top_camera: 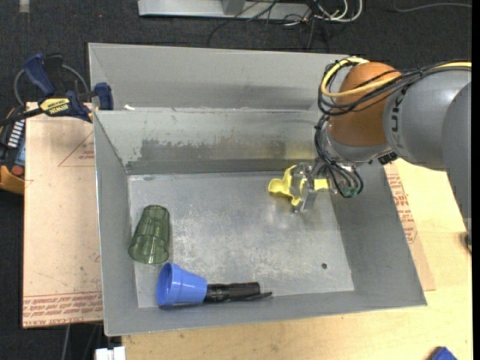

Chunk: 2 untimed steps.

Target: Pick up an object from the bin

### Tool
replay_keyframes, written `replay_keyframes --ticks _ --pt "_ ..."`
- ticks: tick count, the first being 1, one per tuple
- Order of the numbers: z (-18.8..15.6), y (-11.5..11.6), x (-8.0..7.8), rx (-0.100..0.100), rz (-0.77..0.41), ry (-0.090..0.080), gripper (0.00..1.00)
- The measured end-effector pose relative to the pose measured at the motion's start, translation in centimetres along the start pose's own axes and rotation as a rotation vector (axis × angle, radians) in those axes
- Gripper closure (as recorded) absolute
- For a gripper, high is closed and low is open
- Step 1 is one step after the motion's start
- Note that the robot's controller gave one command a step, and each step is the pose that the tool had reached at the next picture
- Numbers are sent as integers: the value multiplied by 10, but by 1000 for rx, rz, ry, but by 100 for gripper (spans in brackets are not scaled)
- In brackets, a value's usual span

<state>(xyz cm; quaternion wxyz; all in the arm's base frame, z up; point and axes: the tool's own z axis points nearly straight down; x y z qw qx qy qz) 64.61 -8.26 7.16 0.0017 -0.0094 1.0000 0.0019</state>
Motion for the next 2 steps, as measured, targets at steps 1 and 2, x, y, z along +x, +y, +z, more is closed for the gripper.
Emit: replay_keyframes --ticks 1,2 --pt "-5 0 2 -1 -2 6 100" --pt "-32 1 2 -1 -1 8 100"
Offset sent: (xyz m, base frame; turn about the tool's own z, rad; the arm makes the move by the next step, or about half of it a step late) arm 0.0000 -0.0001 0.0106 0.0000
